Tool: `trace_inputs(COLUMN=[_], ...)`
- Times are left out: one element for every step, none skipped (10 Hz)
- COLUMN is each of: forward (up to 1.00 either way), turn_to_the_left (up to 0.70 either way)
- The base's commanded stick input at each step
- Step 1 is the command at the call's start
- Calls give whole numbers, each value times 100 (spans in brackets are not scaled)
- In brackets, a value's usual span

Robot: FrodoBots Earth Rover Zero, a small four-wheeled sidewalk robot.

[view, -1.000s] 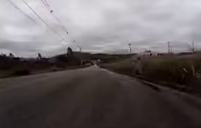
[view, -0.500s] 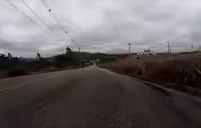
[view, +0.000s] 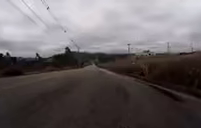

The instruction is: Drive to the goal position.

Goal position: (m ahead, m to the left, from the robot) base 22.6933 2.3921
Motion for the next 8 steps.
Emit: trace_inputs(forward=[70,70,70,70,70,70,70,70], turn_to_the_left=[0,0,0,0,0,0,0,0])
